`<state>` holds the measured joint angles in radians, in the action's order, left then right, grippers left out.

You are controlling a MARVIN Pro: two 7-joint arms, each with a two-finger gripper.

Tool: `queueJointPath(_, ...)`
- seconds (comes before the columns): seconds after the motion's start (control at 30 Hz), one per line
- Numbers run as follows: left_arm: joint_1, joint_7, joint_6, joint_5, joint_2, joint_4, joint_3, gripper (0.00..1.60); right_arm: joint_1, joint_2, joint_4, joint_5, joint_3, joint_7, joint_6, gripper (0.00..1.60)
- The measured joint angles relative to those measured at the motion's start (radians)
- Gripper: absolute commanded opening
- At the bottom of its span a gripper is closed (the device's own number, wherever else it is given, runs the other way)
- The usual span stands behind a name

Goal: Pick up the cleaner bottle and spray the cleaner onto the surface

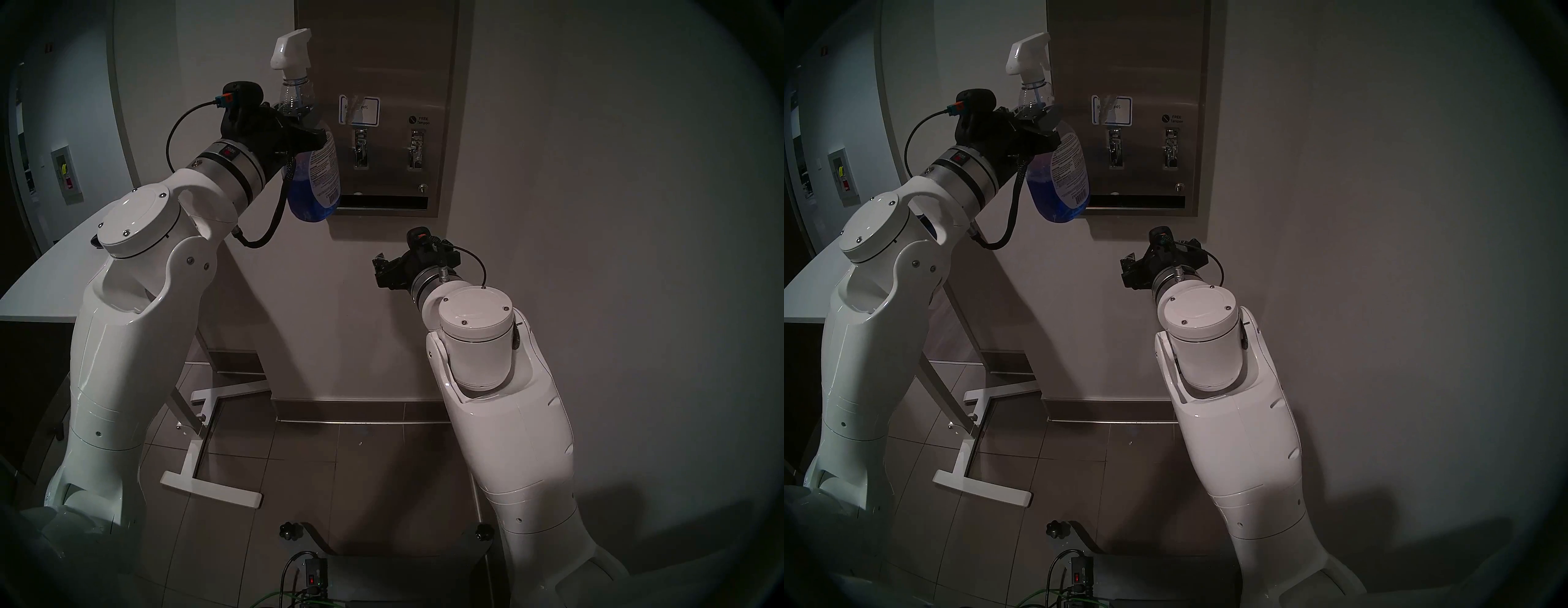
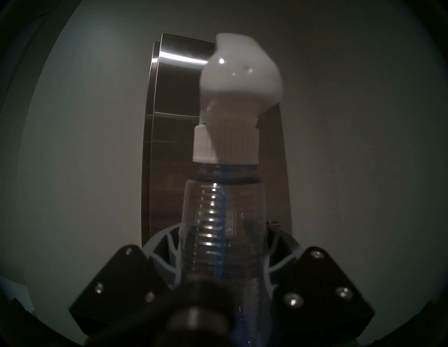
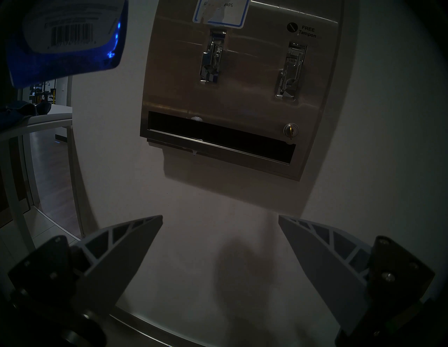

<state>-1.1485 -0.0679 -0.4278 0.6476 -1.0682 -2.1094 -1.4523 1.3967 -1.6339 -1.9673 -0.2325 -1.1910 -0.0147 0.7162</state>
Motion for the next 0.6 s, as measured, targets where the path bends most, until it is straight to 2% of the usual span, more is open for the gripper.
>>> queueJointPath(0.6,0.079,0.018,-0.018,-0.044,-0.074,0.066,0.033,0.0,0.0,0.0,0.003,0.0,0.0,0.002,0.0,1.6)
